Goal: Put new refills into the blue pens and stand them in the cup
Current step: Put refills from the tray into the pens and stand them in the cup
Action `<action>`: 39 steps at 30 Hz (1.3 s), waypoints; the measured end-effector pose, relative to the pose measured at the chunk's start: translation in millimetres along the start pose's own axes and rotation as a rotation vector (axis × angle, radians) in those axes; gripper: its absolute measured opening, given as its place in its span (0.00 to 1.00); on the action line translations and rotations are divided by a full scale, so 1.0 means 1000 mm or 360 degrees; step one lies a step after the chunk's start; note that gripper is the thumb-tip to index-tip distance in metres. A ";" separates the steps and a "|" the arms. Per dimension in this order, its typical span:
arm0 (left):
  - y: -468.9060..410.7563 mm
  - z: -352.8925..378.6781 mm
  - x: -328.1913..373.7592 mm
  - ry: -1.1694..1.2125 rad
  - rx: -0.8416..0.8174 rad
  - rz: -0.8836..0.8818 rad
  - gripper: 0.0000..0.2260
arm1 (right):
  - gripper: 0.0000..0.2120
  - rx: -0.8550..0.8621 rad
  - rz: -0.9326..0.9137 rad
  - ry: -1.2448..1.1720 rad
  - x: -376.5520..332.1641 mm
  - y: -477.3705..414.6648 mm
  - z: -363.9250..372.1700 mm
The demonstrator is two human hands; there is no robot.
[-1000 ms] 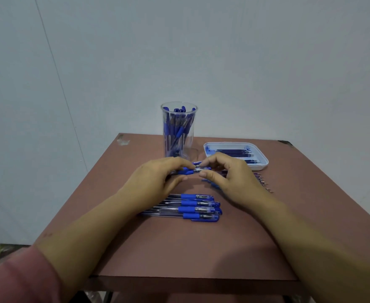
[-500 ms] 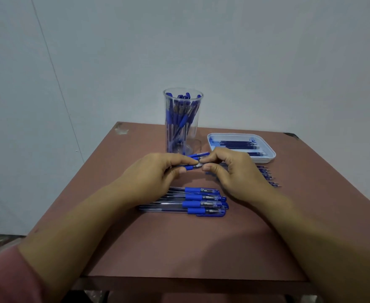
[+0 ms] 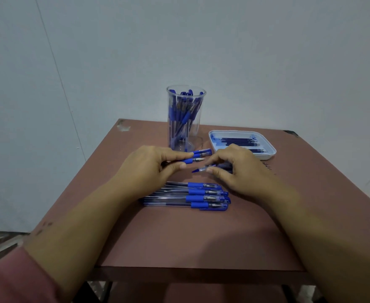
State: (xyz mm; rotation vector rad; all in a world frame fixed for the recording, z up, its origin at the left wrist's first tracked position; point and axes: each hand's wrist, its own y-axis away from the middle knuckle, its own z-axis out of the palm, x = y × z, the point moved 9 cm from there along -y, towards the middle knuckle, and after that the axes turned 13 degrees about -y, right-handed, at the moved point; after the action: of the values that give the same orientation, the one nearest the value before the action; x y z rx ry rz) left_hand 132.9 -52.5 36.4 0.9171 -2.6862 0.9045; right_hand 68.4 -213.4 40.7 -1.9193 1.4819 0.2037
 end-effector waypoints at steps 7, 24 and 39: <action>-0.001 0.000 -0.009 -0.0041 -0.0002 -0.0028 0.12 | 0.06 -0.0211 0.0048 0.0086 0.004 -0.001 0.013; -0.001 -0.001 0.002 -0.0002 0.0034 0.0073 0.13 | 0.08 0.0212 -0.0126 -0.0259 -0.021 -0.005 0.001; -0.004 -0.001 -0.003 0.0066 0.0014 0.0053 0.13 | 0.10 0.0221 -0.0134 -0.0308 -0.021 -0.005 -0.001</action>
State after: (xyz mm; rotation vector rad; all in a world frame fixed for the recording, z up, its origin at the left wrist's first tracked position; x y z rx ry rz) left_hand 137.4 -52.9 38.6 0.8481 -2.6723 0.9325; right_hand 66.0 -196.9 54.2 -1.7933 1.2529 0.2349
